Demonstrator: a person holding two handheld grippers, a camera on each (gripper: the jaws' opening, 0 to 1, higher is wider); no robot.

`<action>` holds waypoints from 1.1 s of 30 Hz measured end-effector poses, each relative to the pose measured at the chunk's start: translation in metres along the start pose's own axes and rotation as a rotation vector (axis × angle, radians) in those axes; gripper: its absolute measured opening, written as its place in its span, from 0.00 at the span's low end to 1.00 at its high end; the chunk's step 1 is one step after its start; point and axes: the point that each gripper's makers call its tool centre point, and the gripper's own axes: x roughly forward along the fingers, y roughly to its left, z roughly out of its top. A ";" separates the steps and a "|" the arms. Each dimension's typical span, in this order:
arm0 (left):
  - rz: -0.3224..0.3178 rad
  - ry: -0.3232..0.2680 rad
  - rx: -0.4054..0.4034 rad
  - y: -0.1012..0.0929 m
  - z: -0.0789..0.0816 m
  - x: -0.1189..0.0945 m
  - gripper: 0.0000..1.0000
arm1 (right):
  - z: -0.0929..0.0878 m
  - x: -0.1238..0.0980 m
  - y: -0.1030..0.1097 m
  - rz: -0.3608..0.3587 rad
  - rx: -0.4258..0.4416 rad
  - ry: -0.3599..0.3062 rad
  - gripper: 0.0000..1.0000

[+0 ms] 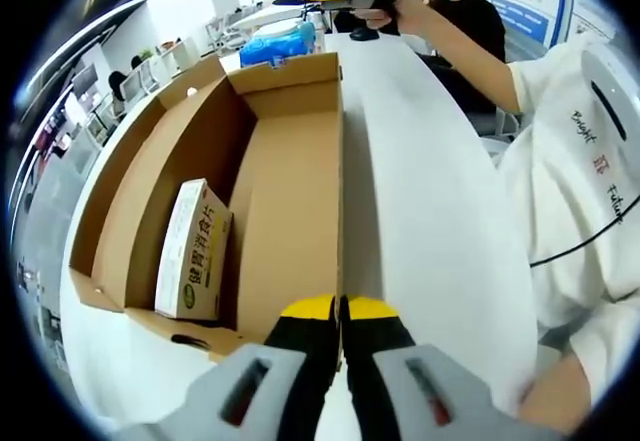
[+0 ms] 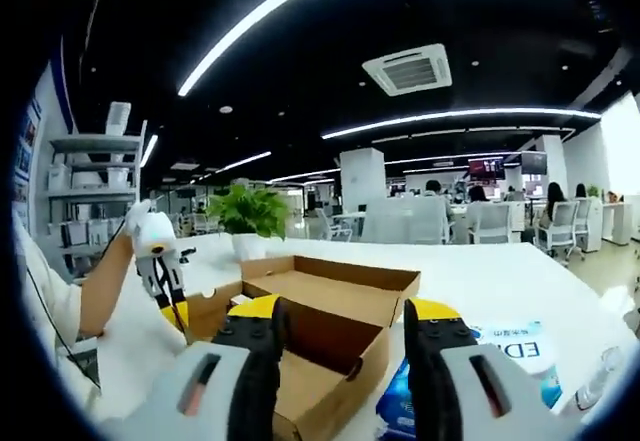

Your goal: Operate the shoe box by opening the lid, removing the specified soft item, and placing it in the target area until the item is outside and the box remains undamaged.

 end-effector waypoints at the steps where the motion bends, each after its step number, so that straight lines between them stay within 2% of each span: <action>1: 0.000 0.001 0.001 0.000 0.000 0.000 0.01 | -0.002 0.001 0.003 0.001 -0.019 0.005 0.47; 3: 0.000 0.002 -0.001 0.000 0.000 0.000 0.01 | -0.005 0.000 0.006 0.002 0.015 -0.004 0.43; 5: 0.000 0.003 -0.003 0.000 0.000 0.000 0.01 | -0.007 -0.001 0.009 0.003 0.049 -0.014 0.44; 8: 0.001 0.005 -0.004 0.000 0.001 0.001 0.01 | -0.011 -0.004 0.007 -0.021 0.043 -0.012 0.52; 10: 0.001 0.006 -0.007 0.001 0.001 0.001 0.02 | -0.016 -0.009 0.006 -0.052 0.019 0.000 0.53; 13: 0.002 0.008 -0.008 0.001 0.001 0.001 0.02 | -0.015 -0.013 0.006 -0.049 0.021 -0.008 0.61; 18: 0.003 0.008 -0.009 0.002 0.001 0.001 0.02 | -0.011 -0.021 0.011 -0.037 -0.005 -0.009 0.62; 22: 0.003 0.008 -0.009 0.001 0.001 0.000 0.02 | -0.005 -0.025 0.020 -0.003 -0.009 -0.023 0.58; 25: 0.003 0.009 -0.009 0.001 0.001 0.000 0.02 | -0.002 -0.020 0.025 0.013 -0.048 -0.008 0.52; 27: 0.005 0.008 -0.009 0.001 0.001 0.000 0.02 | 0.001 -0.017 0.031 0.039 -0.104 -0.020 0.46; 28: 0.006 0.008 -0.009 0.001 0.001 0.000 0.02 | 0.001 -0.016 0.032 0.037 -0.096 -0.014 0.44; 33: 0.004 0.001 -0.011 0.002 0.001 -0.001 0.02 | 0.000 -0.011 0.051 0.118 -0.112 0.016 0.46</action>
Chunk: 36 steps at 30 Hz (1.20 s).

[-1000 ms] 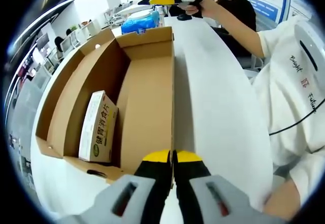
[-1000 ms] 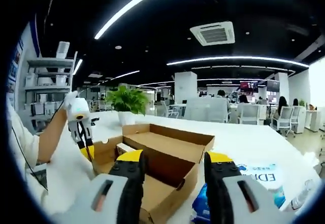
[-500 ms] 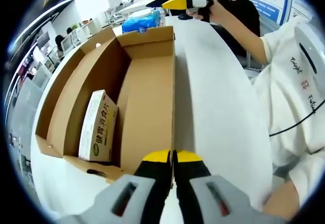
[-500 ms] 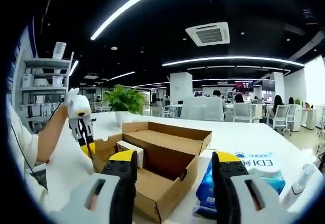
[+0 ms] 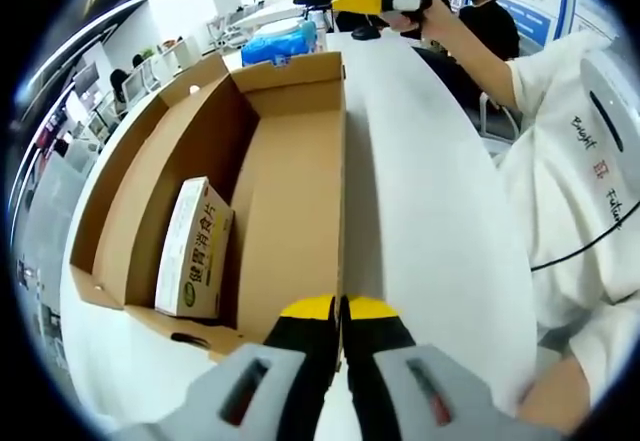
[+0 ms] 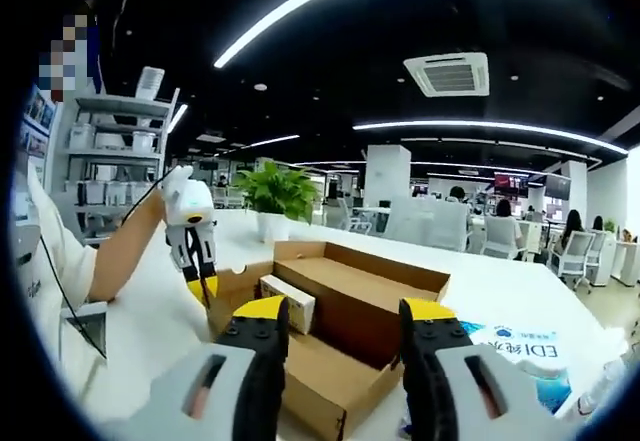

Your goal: Operate the shoe box by opening the lid, removing the specified soft item, and placing it in the target area until the item is outside and the box remains undamaged.

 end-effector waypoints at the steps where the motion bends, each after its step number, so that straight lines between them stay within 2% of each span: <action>1: -0.001 -0.001 -0.001 0.000 0.000 0.000 0.02 | -0.005 0.003 0.003 0.009 -0.034 0.032 0.47; 4: -0.004 0.000 0.001 0.000 0.000 0.000 0.02 | -0.021 0.012 0.012 0.052 -0.051 0.097 0.46; 6: -0.005 0.002 0.000 0.000 0.000 0.000 0.02 | -0.027 0.015 0.008 0.019 -0.089 0.119 0.41; 8: -0.003 0.000 0.002 -0.001 0.000 0.001 0.02 | -0.029 0.018 0.011 0.021 -0.128 0.122 0.38; 11: -0.003 -0.001 0.003 -0.001 0.000 0.000 0.02 | -0.027 0.020 0.015 0.022 -0.106 0.114 0.43; 15: -0.009 -0.005 0.003 -0.002 0.001 0.001 0.01 | -0.023 0.024 0.017 0.013 -0.084 0.092 0.43; 17: -0.010 -0.005 0.001 -0.001 0.001 0.001 0.01 | -0.025 0.027 0.011 -0.038 -0.053 0.096 0.42; 18: -0.008 -0.005 0.003 -0.001 0.001 0.001 0.01 | -0.023 0.029 0.013 -0.040 -0.019 0.068 0.42; 21: -0.008 -0.010 0.004 -0.002 0.001 0.001 0.02 | -0.025 0.033 0.017 -0.047 -0.021 0.074 0.41; 24: -0.012 -0.011 0.003 -0.002 0.001 0.000 0.01 | -0.027 0.032 0.015 -0.088 -0.030 0.074 0.34; 25: -0.013 -0.010 0.003 -0.002 0.001 0.000 0.02 | -0.025 0.029 0.011 -0.141 0.010 0.043 0.33; 27: -0.015 -0.009 0.009 -0.002 0.001 0.000 0.02 | -0.027 0.029 0.016 -0.148 0.043 0.018 0.34; 28: -0.015 -0.010 0.009 -0.002 0.001 0.000 0.02 | -0.031 0.030 0.022 -0.122 0.047 0.030 0.35; 33: -0.013 -0.007 0.006 -0.002 0.001 0.001 0.02 | -0.040 0.034 0.027 -0.126 -0.007 0.070 0.37; 34: -0.012 -0.008 0.007 -0.001 0.001 0.001 0.02 | -0.039 0.034 0.028 -0.118 -0.002 0.066 0.36; 36: -0.012 -0.008 0.005 -0.001 0.001 0.001 0.02 | -0.041 0.037 0.031 -0.095 -0.015 0.073 0.27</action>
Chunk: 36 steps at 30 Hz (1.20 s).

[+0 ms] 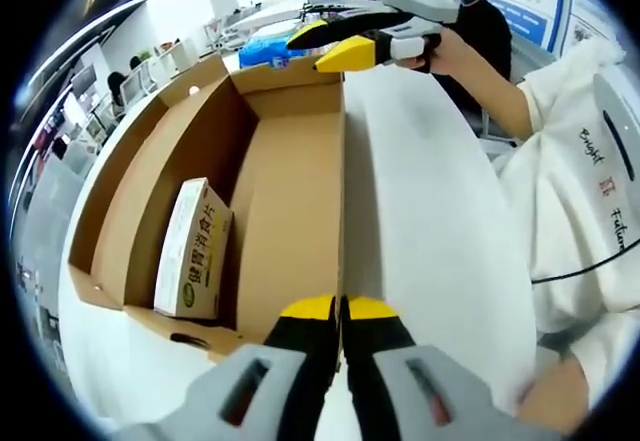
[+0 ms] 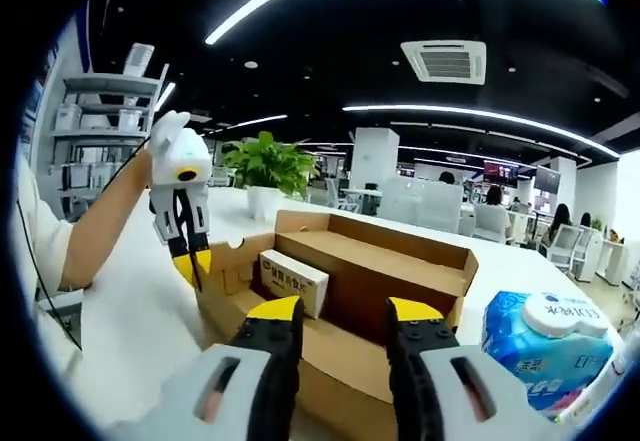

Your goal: Operate the shoe box by opening the lid, removing the specified soft item, and placing it in the target area until the item is outside and the box remains undamaged.

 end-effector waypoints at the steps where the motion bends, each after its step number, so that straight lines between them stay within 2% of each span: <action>1: 0.001 0.000 -0.001 0.000 0.000 0.000 0.02 | -0.001 0.002 0.000 -0.003 -0.014 0.005 0.27; 2: 0.002 -0.001 0.000 0.000 0.000 0.000 0.02 | -0.001 0.005 0.000 -0.005 -0.024 0.007 0.30; 4: 0.002 0.006 -0.001 0.000 0.001 0.001 0.02 | 0.000 0.010 0.003 0.025 -0.018 0.009 0.42; 8: 0.000 0.008 -0.003 0.000 0.000 0.000 0.02 | 0.003 0.012 0.008 0.056 0.008 0.012 0.45; 14: -0.006 0.000 0.001 0.000 0.001 0.000 0.02 | 0.001 0.011 0.007 0.048 0.023 0.012 0.41; 18: -0.002 0.003 -0.002 0.001 0.000 0.000 0.02 | 0.003 0.015 0.007 0.076 -0.046 0.046 0.24; 19: -0.003 0.002 -0.002 0.001 0.000 0.000 0.02 | 0.006 0.017 0.007 0.085 -0.052 0.046 0.24; 21: -0.006 0.003 -0.003 0.001 0.001 0.000 0.02 | 0.012 0.020 0.010 0.133 -0.065 0.055 0.24; 26: -0.004 -0.001 -0.006 0.000 0.000 0.000 0.02 | 0.027 0.031 0.010 0.185 -0.104 0.073 0.30; 28: -0.006 -0.010 -0.010 0.000 0.001 -0.001 0.02 | 0.029 0.035 0.010 0.230 -0.124 0.104 0.29; 29: -0.007 -0.012 -0.012 0.000 0.001 0.000 0.02 | 0.029 0.037 0.009 0.239 -0.137 0.110 0.25; 30: -0.009 -0.013 -0.015 0.000 0.001 0.000 0.02 | 0.027 0.039 0.009 0.270 -0.178 0.127 0.22; 32: -0.009 -0.013 -0.017 0.000 0.001 0.000 0.02 | 0.018 0.045 0.014 0.386 -0.250 0.138 0.26; 33: -0.035 0.068 -0.048 -0.003 -0.013 0.011 0.02 | 0.010 0.049 0.006 0.351 -0.179 0.185 0.27; 34: -0.019 0.047 -0.030 -0.001 -0.003 0.011 0.02 | 0.006 0.053 0.002 0.353 -0.203 0.193 0.29; 35: -0.018 0.093 -0.005 -0.001 -0.009 0.008 0.02 | 0.005 0.053 0.002 0.357 -0.206 0.194 0.31; 36: 0.014 0.118 -0.008 0.003 -0.015 0.005 0.03 | 0.004 0.055 0.002 0.360 -0.201 0.198 0.33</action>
